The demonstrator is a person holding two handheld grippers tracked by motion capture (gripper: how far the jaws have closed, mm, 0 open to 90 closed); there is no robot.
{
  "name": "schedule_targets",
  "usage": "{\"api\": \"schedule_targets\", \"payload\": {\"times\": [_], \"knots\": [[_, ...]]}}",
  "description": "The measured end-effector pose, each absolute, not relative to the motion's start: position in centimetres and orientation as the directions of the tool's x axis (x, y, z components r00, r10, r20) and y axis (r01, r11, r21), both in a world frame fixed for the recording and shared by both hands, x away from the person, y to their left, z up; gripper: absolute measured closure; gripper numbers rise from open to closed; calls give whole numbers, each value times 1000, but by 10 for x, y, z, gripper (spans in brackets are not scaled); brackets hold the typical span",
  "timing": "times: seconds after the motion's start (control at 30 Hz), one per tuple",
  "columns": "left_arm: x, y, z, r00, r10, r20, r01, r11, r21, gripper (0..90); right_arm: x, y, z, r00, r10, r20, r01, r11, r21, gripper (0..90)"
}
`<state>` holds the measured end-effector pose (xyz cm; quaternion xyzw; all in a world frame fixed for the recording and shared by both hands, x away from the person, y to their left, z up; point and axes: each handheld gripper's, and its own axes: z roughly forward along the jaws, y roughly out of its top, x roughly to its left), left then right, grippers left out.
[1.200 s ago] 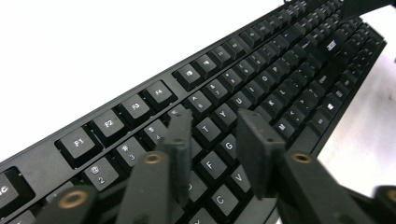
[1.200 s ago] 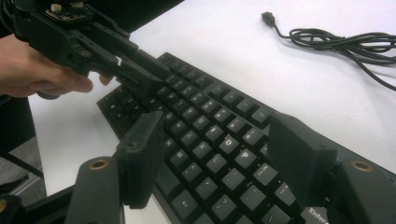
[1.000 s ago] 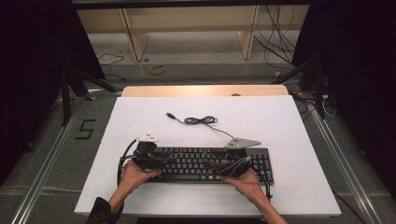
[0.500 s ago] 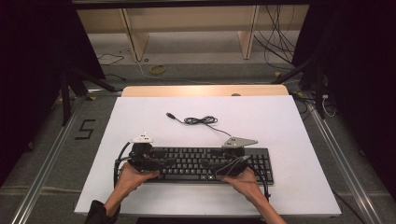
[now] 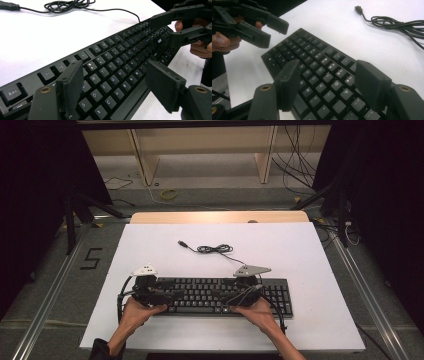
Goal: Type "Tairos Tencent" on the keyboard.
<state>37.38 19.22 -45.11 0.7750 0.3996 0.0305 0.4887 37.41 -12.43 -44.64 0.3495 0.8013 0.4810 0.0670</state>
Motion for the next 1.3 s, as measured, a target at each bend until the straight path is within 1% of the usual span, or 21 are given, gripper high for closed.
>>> {"api": "schedule_targets", "payload": {"times": [0.2, 0.43, 0.6, 0.8, 1.07, 1.3], "knots": [[371, 196, -452, 675, 652, -345, 585, -189, 788, 296, 377, -121, -448, -748, 624, 226, 497, 301, 814, 403], [368, 199, -453, 676, 651, -345, 579, -180, 795, 292, 382, -116, -450, -746, 629, 218, 505, 321, 801, 453], [366, 202, -453, 674, 653, -346, 575, -171, 800, 291, 386, -110, -451, -747, 634, 202, 505, 343, 792, 535], [364, 205, -454, 670, 656, -348, 576, -163, 801, 291, 389, -104, -456, -745, 640, 187, 513, 370, 775, 663], [362, 206, -456, 668, 658, -348, 572, -156, 805, 291, 393, -100, -462, -744, 644, 178, 524, 397, 753, 803], [360, 207, -457, 669, 658, -347, 568, -151, 809, 293, 394, -100, -464, -738, 652, 172, 534, 410, 739, 866]]}}
